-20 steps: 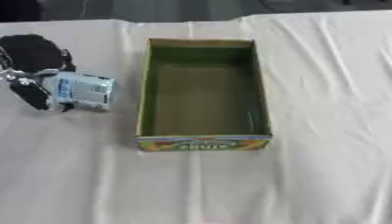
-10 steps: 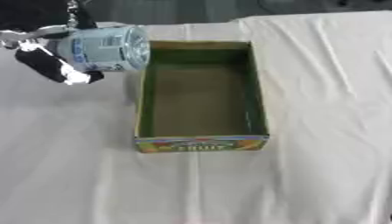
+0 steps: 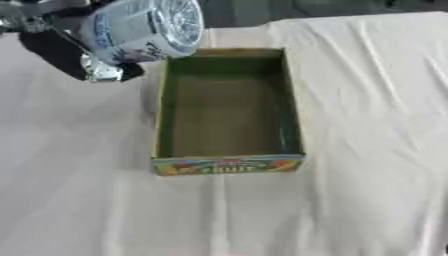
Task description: Pick up objects on the table and place them in the box.
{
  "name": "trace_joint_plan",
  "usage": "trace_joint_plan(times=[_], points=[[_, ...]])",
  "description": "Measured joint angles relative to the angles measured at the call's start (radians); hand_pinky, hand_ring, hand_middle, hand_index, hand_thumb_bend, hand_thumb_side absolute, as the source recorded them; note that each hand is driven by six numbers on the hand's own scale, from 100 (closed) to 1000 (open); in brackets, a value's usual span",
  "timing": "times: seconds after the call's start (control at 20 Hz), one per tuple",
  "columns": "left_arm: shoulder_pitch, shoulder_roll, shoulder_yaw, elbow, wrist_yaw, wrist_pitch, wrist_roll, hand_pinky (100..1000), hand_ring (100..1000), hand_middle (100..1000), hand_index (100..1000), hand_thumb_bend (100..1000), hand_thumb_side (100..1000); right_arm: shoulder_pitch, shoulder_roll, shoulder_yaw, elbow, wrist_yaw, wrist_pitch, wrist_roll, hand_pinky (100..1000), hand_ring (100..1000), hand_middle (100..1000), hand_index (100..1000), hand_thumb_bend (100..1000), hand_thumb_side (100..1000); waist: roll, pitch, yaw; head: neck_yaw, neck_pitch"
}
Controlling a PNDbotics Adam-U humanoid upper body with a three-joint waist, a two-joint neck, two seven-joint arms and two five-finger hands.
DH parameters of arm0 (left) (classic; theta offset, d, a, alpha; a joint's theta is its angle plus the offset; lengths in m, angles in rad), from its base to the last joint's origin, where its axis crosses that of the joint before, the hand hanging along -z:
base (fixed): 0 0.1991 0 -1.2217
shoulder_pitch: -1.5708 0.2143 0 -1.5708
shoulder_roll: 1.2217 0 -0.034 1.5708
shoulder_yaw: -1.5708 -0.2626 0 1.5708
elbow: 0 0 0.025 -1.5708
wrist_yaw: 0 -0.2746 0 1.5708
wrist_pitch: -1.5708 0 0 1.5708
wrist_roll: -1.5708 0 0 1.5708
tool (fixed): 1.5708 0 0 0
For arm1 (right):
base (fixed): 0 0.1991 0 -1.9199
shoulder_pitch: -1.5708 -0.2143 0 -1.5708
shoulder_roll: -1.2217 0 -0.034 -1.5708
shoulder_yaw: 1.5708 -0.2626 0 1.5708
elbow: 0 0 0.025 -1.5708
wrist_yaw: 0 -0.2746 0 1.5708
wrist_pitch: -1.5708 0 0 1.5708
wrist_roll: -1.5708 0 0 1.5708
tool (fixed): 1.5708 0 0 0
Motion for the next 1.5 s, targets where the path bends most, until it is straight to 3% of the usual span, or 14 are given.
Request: trace_joint_plan(times=[0.1, 0.35, 0.6, 0.8, 0.85, 0.95, 1.0, 1.05, 1.15, 1.2, 1.25, 1.35, 1.5], points=[[-0.02, -0.026, -0.019, -0.004, 0.011, -0.006, -0.005, 100, 100, 100, 377, 100, 682, -0.005, 0.001, 0.0, 0.0, -0.003, 0.001, -0.006, 308, 422, 475, 662, 100, 929, 0.003, 0.0, -0.009, -0.005, -0.006], [-0.043, -0.092, -0.062, 0.0, 0.054, -0.049, 0.021, 100, 100, 100, 377, 100, 684, -0.043, 0.011, 0.0, 0.0, -0.014, 0.006, -0.029, 312, 419, 473, 660, 100, 934, 0.017, 0.002, -0.037, -0.017, -0.052], [-0.042, -0.149, -0.068, 0.019, 0.133, -0.054, 0.083, 100, 100, 100, 390, 100, 699, -0.071, 0.029, -0.001, 0.0, -0.023, 0.009, -0.053, 314, 418, 473, 660, 100, 936, 0.02, 0.018, -0.06, -0.026, -0.074], [-0.024, -0.164, -0.067, 0.051, 0.105, -0.071, 0.124, 100, 100, 100, 400, 100, 723, -0.096, 0.045, -0.001, 0.0, -0.024, 0.015, -0.066, 314, 418, 473, 661, 100, 935, 0.019, 0.035, -0.076, -0.03, -0.095], [-0.019, -0.167, -0.067, 0.067, 0.077, -0.084, 0.137, 108, 132, 216, 440, 100, 752, -0.101, 0.048, -0.001, 0.0, -0.024, 0.016, -0.068, 315, 417, 472, 660, 100, 937, 0.019, 0.04, -0.081, -0.034, -0.102], [-0.004, -0.17, -0.067, 0.11, -0.023, -0.121, 0.165, 408, 470, 520, 603, 100, 826, -0.11, 0.055, -0.001, 0.0, -0.025, 0.018, -0.07, 316, 417, 472, 660, 100, 938, 0.02, 0.047, -0.087, -0.034, -0.117], [0.002, -0.17, -0.066, 0.137, -0.089, -0.138, 0.178, 456, 520, 567, 628, 100, 821, -0.113, 0.055, -0.001, 0.0, -0.026, 0.02, -0.072, 316, 417, 472, 660, 100, 938, 0.02, 0.05, -0.088, -0.034, -0.121], [0.007, -0.17, -0.064, 0.163, -0.16, -0.153, 0.192, 561, 635, 673, 673, 149, 806, -0.115, 0.055, -0.001, 0.0, -0.027, 0.021, -0.073, 316, 417, 472, 660, 100, 938, 0.02, 0.052, -0.088, -0.034, -0.124], [0.012, -0.17, -0.06, 0.21, -0.301, -0.174, 0.225, 673, 751, 757, 705, 229, 789, -0.12, 0.061, -0.001, 0.0, -0.029, 0.022, -0.075, 316, 417, 472, 660, 100, 938, 0.022, 0.054, -0.088, -0.034, -0.124], [0.012, -0.17, -0.06, 0.23, -0.366, -0.179, 0.244, 673, 751, 757, 705, 229, 789, -0.12, 0.063, -0.001, 0.0, -0.029, 0.022, -0.075, 316, 417, 472, 660, 100, 938, 0.023, 0.054, -0.089, -0.034, -0.124], [0.016, -0.171, -0.058, 0.249, -0.424, -0.182, 0.265, 733, 803, 787, 715, 240, 804, -0.12, 0.063, -0.001, 0.0, -0.029, 0.021, -0.076, 315, 417, 472, 660, 100, 938, 0.023, 0.054, -0.089, -0.034, -0.124], [0.019, -0.171, -0.054, 0.281, -0.518, -0.178, 0.302, 764, 833, 812, 728, 263, 776, -0.12, 0.063, -0.001, 0.0, -0.03, 0.021, -0.079, 315, 417, 472, 660, 100, 935, 0.023, 0.054, -0.088, -0.034, -0.124], [0.02, -0.173, -0.048, 0.321, -0.606, -0.155, 0.342, 793, 859, 855, 751, 294, 824, -0.12, 0.063, -0.002, 0.0, -0.03, 0.02, -0.08, 315, 416, 472, 659, 100, 938, 0.023, 0.054, -0.086, -0.034, -0.124]])
